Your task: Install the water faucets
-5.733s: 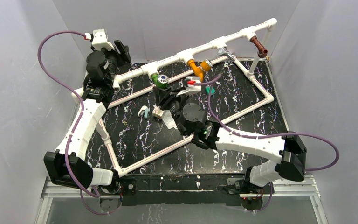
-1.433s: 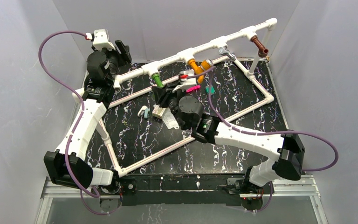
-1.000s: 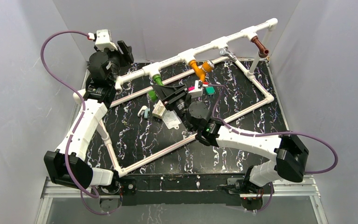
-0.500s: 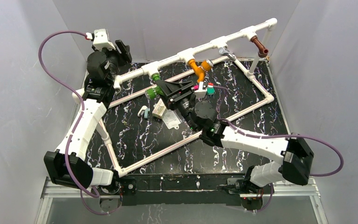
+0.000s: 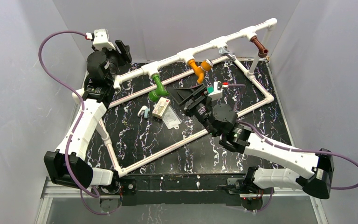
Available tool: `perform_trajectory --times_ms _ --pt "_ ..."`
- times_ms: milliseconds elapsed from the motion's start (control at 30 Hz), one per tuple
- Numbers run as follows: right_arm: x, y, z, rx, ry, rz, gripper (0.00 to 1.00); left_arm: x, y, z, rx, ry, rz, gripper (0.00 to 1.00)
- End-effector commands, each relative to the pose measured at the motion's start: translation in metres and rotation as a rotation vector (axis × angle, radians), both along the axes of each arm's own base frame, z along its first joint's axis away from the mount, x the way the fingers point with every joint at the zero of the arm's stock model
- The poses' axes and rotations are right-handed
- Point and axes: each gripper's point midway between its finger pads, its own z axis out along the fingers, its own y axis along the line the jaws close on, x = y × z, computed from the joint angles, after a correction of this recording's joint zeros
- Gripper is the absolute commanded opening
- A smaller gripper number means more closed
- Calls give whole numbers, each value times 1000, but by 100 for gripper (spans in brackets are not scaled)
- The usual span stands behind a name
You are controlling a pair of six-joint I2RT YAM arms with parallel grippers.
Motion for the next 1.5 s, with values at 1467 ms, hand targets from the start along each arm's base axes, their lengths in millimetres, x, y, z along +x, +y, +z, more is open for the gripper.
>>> perform_trajectory --times_ms 1467 --pt "21 18 34 -2257 -1967 -93 86 -28 2 -220 158 637 -6 59"
